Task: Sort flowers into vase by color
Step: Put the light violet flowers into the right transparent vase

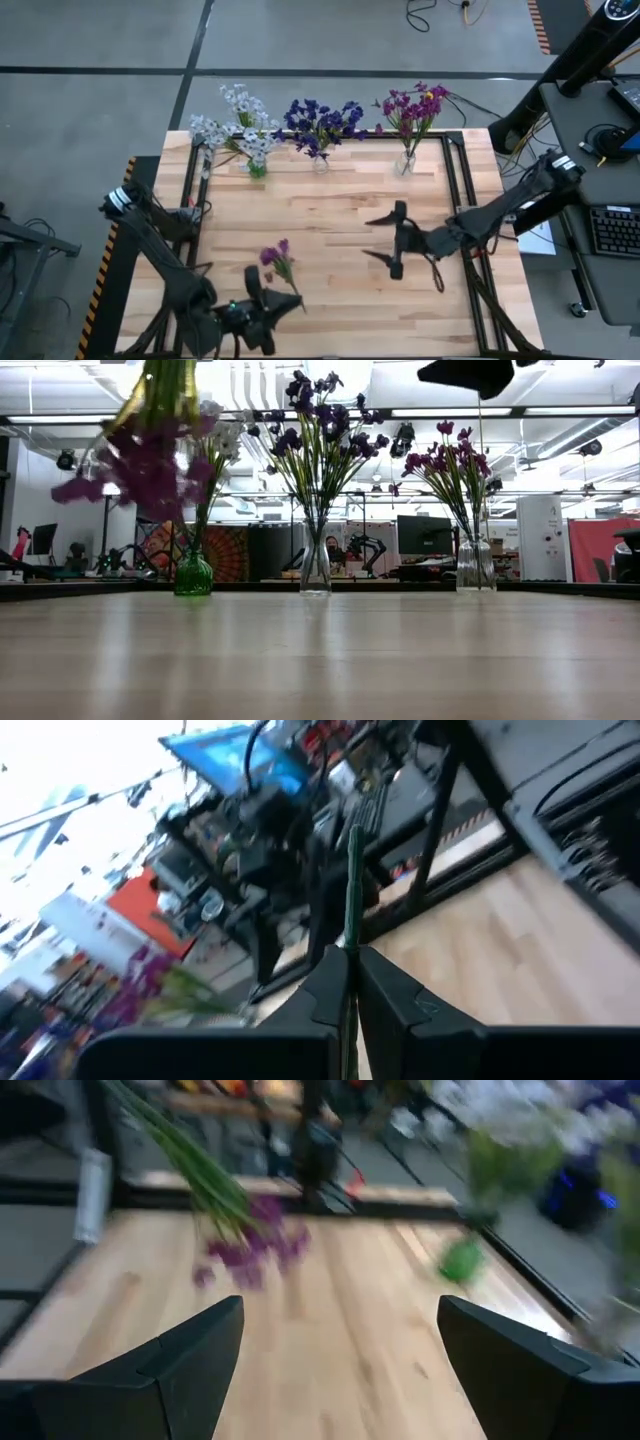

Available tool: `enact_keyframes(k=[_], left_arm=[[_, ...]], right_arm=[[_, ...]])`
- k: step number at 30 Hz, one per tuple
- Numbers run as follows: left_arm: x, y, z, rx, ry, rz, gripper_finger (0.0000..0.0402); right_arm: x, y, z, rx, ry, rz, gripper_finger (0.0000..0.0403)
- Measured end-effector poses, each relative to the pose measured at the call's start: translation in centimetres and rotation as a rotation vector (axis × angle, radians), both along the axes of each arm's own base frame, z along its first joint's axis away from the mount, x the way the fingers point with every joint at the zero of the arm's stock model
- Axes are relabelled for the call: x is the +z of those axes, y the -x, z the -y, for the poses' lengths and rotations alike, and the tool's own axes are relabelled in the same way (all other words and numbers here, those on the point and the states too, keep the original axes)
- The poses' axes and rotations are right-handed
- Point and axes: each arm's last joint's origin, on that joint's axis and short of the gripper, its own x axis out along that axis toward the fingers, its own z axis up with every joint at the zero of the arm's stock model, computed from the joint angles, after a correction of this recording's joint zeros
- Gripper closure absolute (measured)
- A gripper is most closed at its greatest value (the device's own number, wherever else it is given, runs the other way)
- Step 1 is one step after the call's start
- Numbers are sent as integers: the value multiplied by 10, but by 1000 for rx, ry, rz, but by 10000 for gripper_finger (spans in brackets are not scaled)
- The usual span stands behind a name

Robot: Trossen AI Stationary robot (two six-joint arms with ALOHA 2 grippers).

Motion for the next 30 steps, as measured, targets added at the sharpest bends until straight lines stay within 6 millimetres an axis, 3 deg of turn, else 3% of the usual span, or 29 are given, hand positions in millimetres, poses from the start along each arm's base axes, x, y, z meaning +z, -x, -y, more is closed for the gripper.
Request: enact_keyframes(k=[4,9,12,14,19,22,30], left_arm=[[-12,-12,8,-70,17,77,401],[-28,-24,19,-126,40,191,401],[-41,-30,26,-111,32,242,401],[-49,-35,29,-94,28,273,401],[-61,-44,34,10,23,304,401],[-66,-49,35,28,31,307,401],[-71,-61,35,-13,97,347,401]], right_arm=[[-19,-5,-11,19,44,115,79],[-30,-6,6,-597,161,100,79],[-28,-4,14,-747,208,81,79],[-24,-3,13,-668,173,94,79],[-22,-2,-8,-176,13,107,79],[-23,2,-23,21,-61,96,79],[-34,18,-61,238,-46,54,79]])
